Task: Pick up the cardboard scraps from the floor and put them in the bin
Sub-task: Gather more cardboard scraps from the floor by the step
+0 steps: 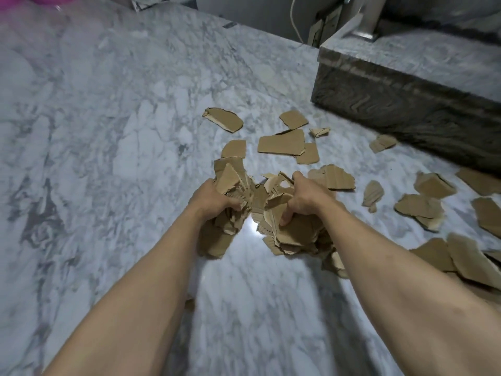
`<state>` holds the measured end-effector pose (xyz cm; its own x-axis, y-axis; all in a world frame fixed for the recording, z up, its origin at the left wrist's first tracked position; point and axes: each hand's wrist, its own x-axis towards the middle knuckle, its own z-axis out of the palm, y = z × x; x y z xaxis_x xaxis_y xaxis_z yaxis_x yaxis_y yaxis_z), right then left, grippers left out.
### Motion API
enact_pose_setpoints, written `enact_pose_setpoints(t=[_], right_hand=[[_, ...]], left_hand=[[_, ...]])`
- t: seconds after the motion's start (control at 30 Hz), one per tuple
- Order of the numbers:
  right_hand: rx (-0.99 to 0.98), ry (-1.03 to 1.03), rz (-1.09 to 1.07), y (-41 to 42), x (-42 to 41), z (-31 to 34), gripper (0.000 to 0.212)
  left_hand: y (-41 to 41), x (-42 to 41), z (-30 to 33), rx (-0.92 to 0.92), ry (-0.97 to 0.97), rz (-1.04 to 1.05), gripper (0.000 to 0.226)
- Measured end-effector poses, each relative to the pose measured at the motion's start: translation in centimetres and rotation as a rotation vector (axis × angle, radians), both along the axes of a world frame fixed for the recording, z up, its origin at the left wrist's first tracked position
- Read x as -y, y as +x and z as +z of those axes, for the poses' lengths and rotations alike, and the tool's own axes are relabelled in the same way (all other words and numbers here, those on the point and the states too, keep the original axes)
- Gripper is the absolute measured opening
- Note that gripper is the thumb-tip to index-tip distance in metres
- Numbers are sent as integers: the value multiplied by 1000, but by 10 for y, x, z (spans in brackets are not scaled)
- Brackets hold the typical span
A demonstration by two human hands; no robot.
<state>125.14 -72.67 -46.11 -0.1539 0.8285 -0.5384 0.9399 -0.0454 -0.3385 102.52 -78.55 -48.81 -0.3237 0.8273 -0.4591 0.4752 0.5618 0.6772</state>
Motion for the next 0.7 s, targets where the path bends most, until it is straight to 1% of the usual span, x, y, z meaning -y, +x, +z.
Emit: enact_pose_setpoints(t=[0.1,0.17,0.2,0.27,0.33,0.37,0.4,0.43,0.47,0.53,0.63,0.7], right_hand=[[-187,-7,-163,18,10,-2,90],[-332,-36,-268,32,17,2,98],[-408,-59,-319,38,22,7,102],[-506,-68,-335,43,37,20,99],[-505,-62,-222,36,54,32,86],[-504,-65,-137,26,65,39,74],[-501,-80,-43,13,77,46,65],[-493,-101,56,-2,90,51,62],[-464,-129,157,-20,102,54,63],[-383,-201,366,-60,126,57,73],[-201,-262,659,-116,160,40,87],[-75,-254,784,-141,180,21,93]], left_hand=[[-11,24,11,98,39,109,60],[-25,44,25,150,69,151,54],[-35,56,33,183,76,168,56],[-53,84,47,236,77,178,56],[-71,116,56,246,67,192,47],[-81,134,56,244,58,215,49],[-92,151,55,244,48,242,56],[-103,169,53,238,34,274,65],[-112,187,51,232,19,306,73],[-127,223,44,219,-13,366,80],[-137,272,33,244,-50,415,80],[-141,295,24,298,-64,469,80]])
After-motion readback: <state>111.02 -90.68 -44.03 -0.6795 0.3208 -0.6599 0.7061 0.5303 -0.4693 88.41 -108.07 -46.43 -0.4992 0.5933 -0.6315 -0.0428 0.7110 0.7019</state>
